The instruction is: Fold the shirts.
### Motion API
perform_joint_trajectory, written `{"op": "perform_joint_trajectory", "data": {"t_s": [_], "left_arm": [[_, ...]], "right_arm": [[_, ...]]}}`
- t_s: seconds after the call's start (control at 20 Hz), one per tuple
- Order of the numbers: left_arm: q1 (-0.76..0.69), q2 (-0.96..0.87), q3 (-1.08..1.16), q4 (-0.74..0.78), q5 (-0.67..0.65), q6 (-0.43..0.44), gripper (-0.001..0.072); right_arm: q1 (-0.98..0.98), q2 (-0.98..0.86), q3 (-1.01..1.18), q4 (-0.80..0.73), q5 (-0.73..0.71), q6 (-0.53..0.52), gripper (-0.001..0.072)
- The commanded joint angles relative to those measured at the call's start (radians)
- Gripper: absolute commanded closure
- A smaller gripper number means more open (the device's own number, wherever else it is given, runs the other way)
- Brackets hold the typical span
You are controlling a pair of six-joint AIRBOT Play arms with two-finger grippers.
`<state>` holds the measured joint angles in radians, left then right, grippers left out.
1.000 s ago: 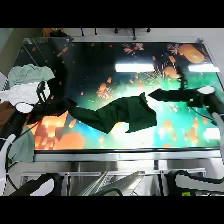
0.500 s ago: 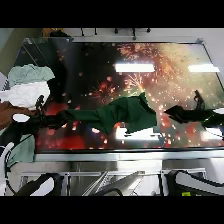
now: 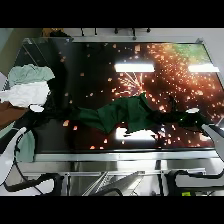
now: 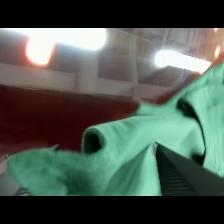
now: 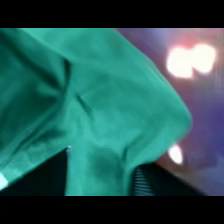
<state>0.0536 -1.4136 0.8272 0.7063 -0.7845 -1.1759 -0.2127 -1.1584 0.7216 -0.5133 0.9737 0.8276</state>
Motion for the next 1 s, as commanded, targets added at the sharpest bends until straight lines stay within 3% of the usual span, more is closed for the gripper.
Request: {"op": "perform_joint_trajectory", "data": {"t_s": [0.0,0.05,0.25,0.45,0.6,0.7,0.8,0.95], "left_arm": [[-0.01,-0.109,0.126,0.0,-0.086,0.0,0.0642],[-0.01,-0.125,0.167,0.0,-0.131,0.002,0.0692],[0.008,-0.046,0.356,-0.002,-0.208,-0.017,0.0695],[0.088,0.143,0.688,-0.045,-0.263,-0.064,0.0695],[0.146,0.277,0.991,-0.062,-0.271,-0.067,0.0695],[0.186,0.363,1.18,-0.046,-0.258,-0.063,0.0695],[0.237,0.447,1.3,0.058,-0.174,-0.063,0.0695],[0.353,0.584,1.268,0.218,-0.02,-0.063,0.0694]], "right_arm": [[0.049,-0.029,0.048,0.052,-0.003,-0.035,0.0676],[0.046,-0.023,0.082,0.05,0.03,-0.036,0.0691],[-0.034,0.029,0.365,0.043,0.14,-0.012,0.0692],[-0.141,0.071,0.866,0.113,0.292,0.067,0.0693],[-0.178,0.117,1.236,0.177,0.298,0.077,0.0692],[-0.179,0.157,1.418,0.165,0.253,0.064,0.0693],[-0.178,0.238,1.457,0.113,0.089,0.025,0.0693],[-0.178,0.324,1.456,-0.015,-0.085,0.012,0.0693]]}}
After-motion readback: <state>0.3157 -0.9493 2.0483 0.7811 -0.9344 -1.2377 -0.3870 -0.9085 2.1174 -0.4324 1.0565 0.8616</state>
